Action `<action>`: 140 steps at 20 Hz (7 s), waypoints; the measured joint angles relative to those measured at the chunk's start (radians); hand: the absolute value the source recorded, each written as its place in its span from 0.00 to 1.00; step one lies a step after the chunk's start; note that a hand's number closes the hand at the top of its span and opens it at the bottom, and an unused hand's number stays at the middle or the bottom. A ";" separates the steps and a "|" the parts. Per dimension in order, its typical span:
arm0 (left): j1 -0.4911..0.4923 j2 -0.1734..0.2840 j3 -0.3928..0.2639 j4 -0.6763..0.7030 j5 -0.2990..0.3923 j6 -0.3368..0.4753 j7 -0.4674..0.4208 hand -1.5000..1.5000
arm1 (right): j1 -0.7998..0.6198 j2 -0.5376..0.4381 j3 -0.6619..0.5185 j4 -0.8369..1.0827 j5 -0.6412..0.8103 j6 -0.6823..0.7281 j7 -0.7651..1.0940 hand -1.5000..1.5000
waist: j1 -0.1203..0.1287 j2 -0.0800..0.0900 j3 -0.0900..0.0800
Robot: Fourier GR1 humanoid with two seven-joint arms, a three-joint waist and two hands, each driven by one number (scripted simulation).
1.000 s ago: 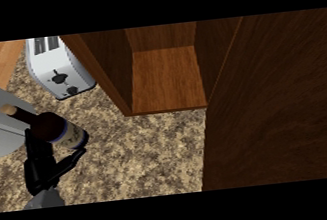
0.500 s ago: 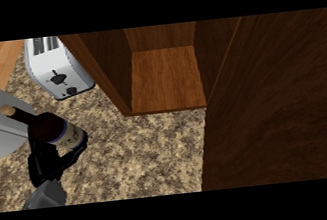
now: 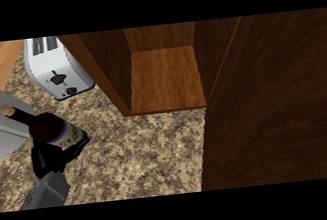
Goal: Pick up the wine, place it into the cabinet and close the cabinet
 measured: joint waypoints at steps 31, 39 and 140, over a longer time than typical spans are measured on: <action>0.102 -0.103 -0.159 -0.219 0.027 -0.207 0.175 1.00 | 0.006 0.002 -0.022 0.011 0.006 0.028 -0.001 0.00 | 0.016 -0.006 0.003; 0.264 -0.174 -0.340 -0.526 0.036 -0.144 0.263 1.00 | 0.002 0.014 -0.015 0.016 0.006 0.028 -0.007 0.00 | 0.018 -0.006 0.002; -0.518 -0.191 -1.023 -0.030 0.996 0.501 0.190 1.00 | -0.014 0.028 -0.016 0.189 -0.082 0.123 -0.188 0.00 | -0.112 0.027 0.000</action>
